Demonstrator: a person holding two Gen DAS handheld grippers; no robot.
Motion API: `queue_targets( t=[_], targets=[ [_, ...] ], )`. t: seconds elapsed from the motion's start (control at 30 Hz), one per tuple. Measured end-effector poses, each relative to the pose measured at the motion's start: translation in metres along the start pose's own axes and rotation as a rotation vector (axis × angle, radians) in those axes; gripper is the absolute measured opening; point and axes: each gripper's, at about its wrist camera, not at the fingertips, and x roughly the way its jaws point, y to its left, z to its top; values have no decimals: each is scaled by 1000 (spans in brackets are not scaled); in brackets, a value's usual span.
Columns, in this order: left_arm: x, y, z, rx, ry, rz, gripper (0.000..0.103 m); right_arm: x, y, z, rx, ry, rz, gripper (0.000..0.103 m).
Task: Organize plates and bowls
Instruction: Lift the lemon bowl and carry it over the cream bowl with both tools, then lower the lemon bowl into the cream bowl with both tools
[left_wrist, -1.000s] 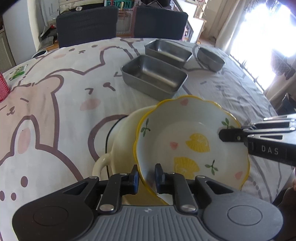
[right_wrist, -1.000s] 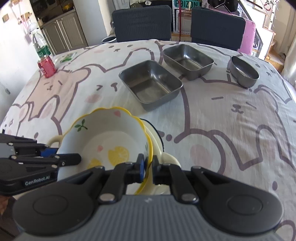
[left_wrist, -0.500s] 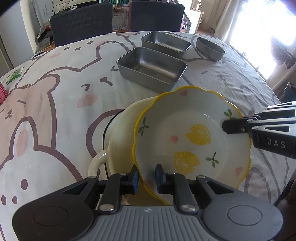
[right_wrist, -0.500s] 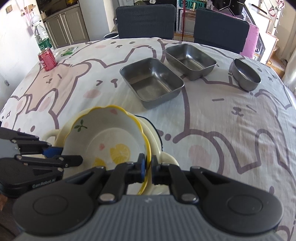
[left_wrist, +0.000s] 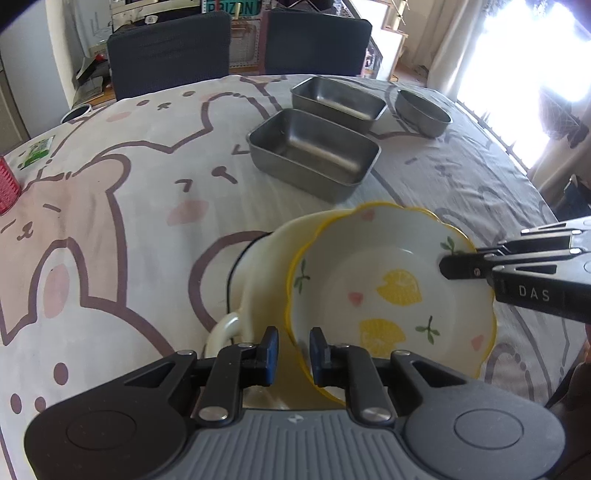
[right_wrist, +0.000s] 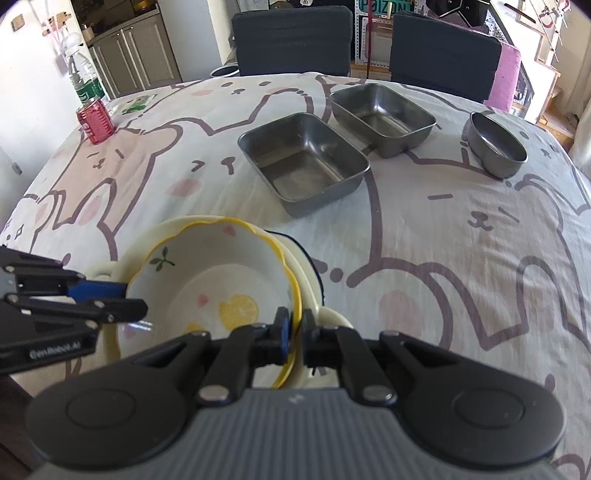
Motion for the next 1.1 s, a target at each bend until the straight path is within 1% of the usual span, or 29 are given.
queue_targets(
  t=[0.23, 0.53, 0.6, 0.63, 0.8, 0.93, 1.1],
  targets=[
    [0, 0, 0, 4, 2, -1, 19, 12, 0, 1, 14, 42, 36, 8],
    [1, 4, 0, -11, 3, -12, 19, 24, -4, 4, 58, 68, 63, 9],
    [1, 4, 0, -8, 3, -10, 17, 25, -5, 4, 67, 76, 70, 10],
    [1, 4, 0, -1, 3, 1, 11, 25, -6, 4, 77, 81, 75, 10],
    [1, 3, -1, 20, 0, 12, 11, 29, -12, 5, 123, 125, 104, 11],
    [-1, 3, -1, 23, -3, 16, 11, 28, -11, 4, 116, 130, 104, 11],
    [0, 5, -1, 14, -2, 12, 11, 16, -16, 6, 117, 99, 107, 11]
  ],
)
